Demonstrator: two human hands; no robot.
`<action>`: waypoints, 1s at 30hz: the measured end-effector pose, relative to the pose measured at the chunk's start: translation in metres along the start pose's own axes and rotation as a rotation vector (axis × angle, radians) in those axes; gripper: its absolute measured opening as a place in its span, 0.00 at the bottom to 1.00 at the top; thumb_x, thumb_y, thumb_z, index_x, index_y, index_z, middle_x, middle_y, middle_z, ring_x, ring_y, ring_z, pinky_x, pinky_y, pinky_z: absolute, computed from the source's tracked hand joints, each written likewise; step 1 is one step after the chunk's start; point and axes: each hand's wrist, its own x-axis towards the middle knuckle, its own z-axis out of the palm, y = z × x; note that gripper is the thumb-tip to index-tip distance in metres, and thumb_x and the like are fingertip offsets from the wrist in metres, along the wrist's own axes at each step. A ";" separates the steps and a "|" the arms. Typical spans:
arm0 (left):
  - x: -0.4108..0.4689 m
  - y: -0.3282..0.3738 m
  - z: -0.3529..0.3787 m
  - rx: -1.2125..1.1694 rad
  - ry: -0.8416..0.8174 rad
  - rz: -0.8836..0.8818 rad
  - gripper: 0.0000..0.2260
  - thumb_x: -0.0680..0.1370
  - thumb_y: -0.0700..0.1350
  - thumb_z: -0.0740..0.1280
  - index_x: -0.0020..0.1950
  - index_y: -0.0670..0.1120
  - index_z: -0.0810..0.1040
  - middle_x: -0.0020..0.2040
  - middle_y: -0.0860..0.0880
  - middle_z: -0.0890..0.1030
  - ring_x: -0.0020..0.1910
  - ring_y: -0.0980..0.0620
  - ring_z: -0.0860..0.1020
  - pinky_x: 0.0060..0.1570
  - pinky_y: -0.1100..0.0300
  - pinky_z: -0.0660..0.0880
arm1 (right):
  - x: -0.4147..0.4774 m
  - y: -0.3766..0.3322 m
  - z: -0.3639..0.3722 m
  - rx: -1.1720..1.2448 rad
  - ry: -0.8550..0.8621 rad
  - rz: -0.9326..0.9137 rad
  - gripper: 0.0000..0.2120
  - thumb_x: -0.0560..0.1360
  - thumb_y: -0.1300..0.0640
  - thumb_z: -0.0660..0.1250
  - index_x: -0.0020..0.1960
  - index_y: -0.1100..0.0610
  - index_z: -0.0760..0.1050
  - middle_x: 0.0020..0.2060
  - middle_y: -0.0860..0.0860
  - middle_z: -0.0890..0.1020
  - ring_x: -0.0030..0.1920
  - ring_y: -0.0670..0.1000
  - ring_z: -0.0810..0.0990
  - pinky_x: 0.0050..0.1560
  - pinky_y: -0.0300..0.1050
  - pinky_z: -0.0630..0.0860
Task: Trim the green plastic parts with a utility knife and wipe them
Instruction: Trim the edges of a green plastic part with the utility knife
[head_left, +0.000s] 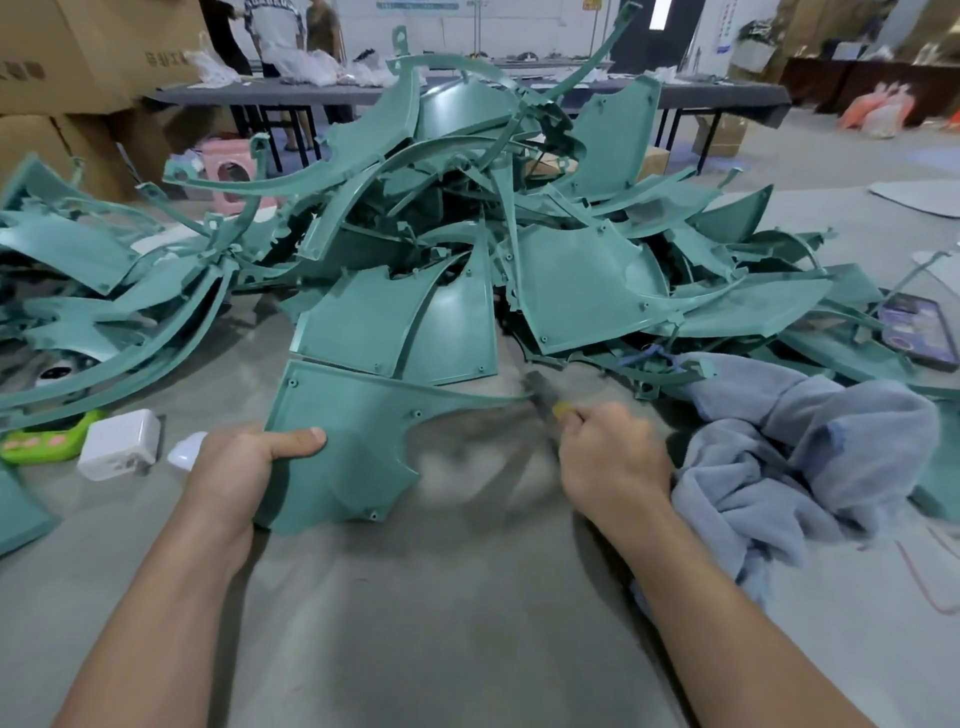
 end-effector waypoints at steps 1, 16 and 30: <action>0.001 -0.001 0.000 0.000 -0.003 0.009 0.13 0.62 0.42 0.77 0.45 0.43 0.88 0.45 0.39 0.87 0.42 0.36 0.86 0.48 0.43 0.82 | 0.005 0.003 -0.003 -0.026 0.024 0.071 0.18 0.82 0.45 0.58 0.44 0.54 0.79 0.37 0.53 0.76 0.38 0.59 0.73 0.41 0.47 0.68; 0.005 -0.003 -0.003 0.068 0.079 -0.072 0.17 0.70 0.56 0.72 0.49 0.44 0.85 0.44 0.42 0.87 0.40 0.42 0.86 0.43 0.43 0.83 | -0.013 -0.008 -0.034 1.645 -0.410 0.266 0.09 0.80 0.62 0.66 0.43 0.65 0.80 0.35 0.58 0.83 0.40 0.57 0.86 0.41 0.49 0.84; -0.005 0.013 -0.018 -0.282 -0.255 0.341 0.22 0.73 0.40 0.72 0.68 0.43 0.79 0.51 0.54 0.85 0.34 0.61 0.76 0.32 0.70 0.72 | -0.004 0.002 -0.034 1.438 -0.665 0.522 0.14 0.80 0.55 0.64 0.38 0.58 0.77 0.23 0.50 0.69 0.16 0.46 0.59 0.20 0.35 0.56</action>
